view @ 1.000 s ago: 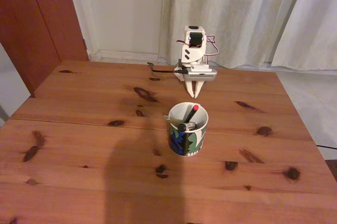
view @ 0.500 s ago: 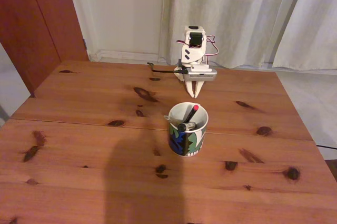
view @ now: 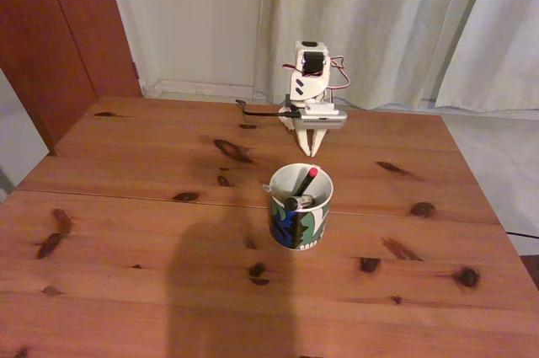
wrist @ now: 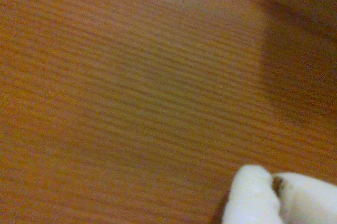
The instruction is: Clean up the desk and place the pens and markers into the cup
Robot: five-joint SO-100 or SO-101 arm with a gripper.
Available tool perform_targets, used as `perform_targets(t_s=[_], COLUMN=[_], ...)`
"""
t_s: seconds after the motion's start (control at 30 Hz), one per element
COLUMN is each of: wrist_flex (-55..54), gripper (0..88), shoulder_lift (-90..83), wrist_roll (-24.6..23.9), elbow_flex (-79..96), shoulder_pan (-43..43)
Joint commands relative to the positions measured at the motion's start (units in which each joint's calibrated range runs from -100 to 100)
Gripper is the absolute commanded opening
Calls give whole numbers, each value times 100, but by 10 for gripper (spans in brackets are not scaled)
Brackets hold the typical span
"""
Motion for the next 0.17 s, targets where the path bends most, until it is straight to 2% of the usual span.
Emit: perform_targets(t_s=[0.0, 0.13], wrist_flex=[76, 76], gripper=[13, 13], shoulder_lift=[47, 47], wrist_roll=[-4, -4], elbow_flex=[49, 49], shoulder_pan=[-18, -18])
